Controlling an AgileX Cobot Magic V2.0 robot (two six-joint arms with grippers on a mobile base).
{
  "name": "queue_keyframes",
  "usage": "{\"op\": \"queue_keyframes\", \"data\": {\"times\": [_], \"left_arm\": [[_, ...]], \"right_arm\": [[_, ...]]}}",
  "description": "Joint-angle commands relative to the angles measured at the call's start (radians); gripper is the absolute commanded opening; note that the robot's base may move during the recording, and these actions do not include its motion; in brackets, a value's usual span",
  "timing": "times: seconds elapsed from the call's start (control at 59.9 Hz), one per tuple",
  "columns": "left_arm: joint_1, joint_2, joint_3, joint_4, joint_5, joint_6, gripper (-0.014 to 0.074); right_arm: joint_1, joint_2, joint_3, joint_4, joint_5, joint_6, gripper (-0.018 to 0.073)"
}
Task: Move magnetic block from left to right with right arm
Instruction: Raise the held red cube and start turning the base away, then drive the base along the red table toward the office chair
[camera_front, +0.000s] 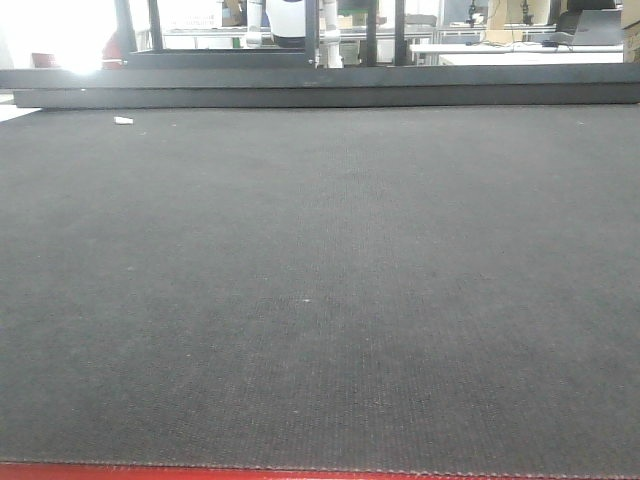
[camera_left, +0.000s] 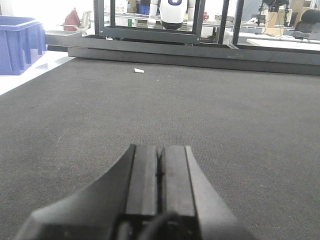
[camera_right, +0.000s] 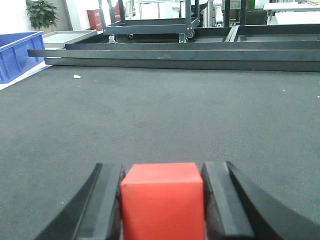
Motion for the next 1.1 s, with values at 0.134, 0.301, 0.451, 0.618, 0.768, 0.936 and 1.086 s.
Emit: {"op": "queue_keyframes", "data": {"times": [0.134,0.301,0.451,0.618,0.768,0.936,1.086], "left_arm": [[-0.003,-0.014,0.009,0.000,-0.088,-0.007,-0.0116],[-0.003,-0.014,0.009,0.000,-0.088,-0.007,-0.0116],[-0.003,-0.014,0.009,0.000,-0.088,-0.007,-0.0116],[-0.003,-0.007,0.009,0.000,-0.088,-0.007,-0.0116],[-0.003,-0.007,0.009,0.000,-0.088,-0.007,-0.0116],[-0.003,-0.009,0.009,0.000,-0.088,-0.007,-0.0116],[-0.003,-0.013,0.009,0.000,-0.088,-0.007,-0.0116]], "right_arm": [[-0.005,0.016,-0.026,-0.018,-0.081,-0.010,0.0119],[-0.005,0.016,-0.026,-0.018,-0.081,-0.010,0.0119],[-0.005,0.016,-0.026,-0.018,-0.081,-0.010,0.0119],[-0.005,0.016,-0.026,-0.018,-0.081,-0.010,0.0119],[-0.005,0.016,-0.026,-0.018,-0.081,-0.010,0.0119],[-0.005,0.016,-0.026,-0.018,-0.081,-0.010,0.0119],[-0.005,0.016,-0.026,-0.018,-0.081,-0.010,0.0119]]}}
